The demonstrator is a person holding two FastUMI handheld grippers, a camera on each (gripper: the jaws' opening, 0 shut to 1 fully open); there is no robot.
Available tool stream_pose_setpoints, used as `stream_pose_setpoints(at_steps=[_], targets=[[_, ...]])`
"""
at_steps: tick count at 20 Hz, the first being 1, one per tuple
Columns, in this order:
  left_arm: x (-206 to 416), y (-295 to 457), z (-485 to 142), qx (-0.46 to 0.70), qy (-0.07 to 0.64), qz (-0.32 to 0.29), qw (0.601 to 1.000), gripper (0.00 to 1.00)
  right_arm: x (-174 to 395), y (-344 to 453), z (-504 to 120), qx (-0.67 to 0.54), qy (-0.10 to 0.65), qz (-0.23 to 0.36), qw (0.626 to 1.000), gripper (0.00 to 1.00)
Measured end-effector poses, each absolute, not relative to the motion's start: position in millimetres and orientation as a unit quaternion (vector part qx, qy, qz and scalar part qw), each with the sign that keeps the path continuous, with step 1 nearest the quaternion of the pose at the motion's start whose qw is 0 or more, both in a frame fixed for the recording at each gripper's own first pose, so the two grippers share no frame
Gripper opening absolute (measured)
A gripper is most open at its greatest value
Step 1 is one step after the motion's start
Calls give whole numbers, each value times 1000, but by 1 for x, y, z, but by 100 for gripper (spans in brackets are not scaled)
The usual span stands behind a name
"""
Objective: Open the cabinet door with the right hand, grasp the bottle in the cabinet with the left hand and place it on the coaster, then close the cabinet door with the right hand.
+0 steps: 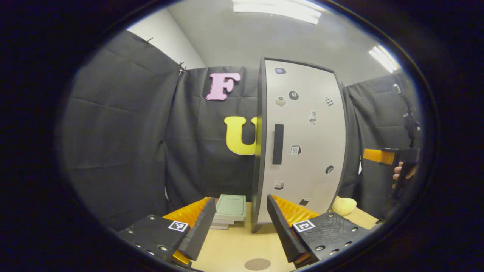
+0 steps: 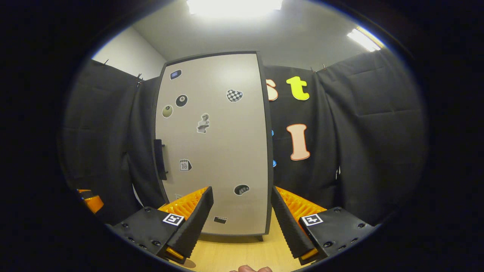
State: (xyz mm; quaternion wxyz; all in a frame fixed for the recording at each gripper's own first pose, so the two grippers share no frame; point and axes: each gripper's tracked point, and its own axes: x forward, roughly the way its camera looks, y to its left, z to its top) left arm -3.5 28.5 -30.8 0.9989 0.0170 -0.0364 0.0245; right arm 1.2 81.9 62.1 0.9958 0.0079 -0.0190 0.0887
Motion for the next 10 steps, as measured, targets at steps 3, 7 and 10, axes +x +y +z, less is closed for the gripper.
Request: stream_pose_setpoints(at_steps=[3,7,10], targets=[[-15,33,-49,6,-31,28,999,84,11,104,82,7,-28,107,994,96],[-28,53,-83,10,-2,47,999,84,25,140,105,7,-35,134,990,96],[-39,72,-101,-11,15,67,998,84,38,165,113,6,-30,145,989,94]])
